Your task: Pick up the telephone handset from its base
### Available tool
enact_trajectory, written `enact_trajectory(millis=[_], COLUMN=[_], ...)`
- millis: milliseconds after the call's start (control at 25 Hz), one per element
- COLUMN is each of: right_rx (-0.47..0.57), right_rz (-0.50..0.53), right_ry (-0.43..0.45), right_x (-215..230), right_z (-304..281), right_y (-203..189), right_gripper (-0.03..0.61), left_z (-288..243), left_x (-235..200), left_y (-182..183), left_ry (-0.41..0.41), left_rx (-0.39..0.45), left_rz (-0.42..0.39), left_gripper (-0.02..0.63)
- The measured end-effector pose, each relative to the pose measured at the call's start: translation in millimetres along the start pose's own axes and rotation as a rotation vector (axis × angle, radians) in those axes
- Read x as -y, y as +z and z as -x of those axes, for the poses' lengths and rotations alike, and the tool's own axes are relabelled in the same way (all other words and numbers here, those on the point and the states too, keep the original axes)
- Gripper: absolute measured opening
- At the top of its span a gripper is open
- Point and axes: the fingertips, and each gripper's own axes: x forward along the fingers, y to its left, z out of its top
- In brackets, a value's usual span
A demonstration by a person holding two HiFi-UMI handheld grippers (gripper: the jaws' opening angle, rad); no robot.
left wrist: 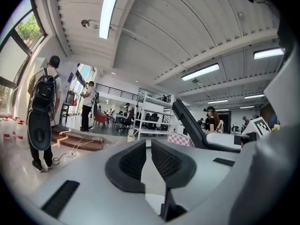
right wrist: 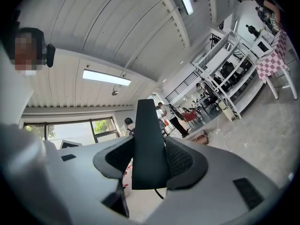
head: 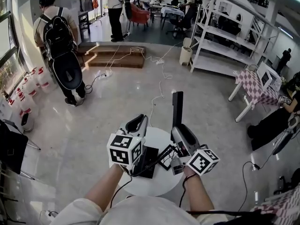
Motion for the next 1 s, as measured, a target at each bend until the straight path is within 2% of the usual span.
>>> enact_trajectory(millis=[240,600,880,1000], right_rx=[0.006,0.065,0.054,0.051], right_rz=[0.020,-0.046,-0.042,-0.078], right_ry=[0.012,0.036,0.048,0.072], right_x=[-6,-6,-4,-4], right_z=[-3,2,0,-2], right_y=[3,-1,-3,-6], right_gripper=[0.229,0.232,0.232,0.232], left_z=[2,4,-1,-1], left_x=[2,2,3,2], left_y=[-9,-20,-27,-28], left_ry=[0.002,-0.002,-0.004,-0.007], left_rx=[-0.017,-0.039,-0.053,-0.056], left_rz=[0.006,0.019,0.023,0.021], left_gripper=[0.049,0.046,0.046,0.046])
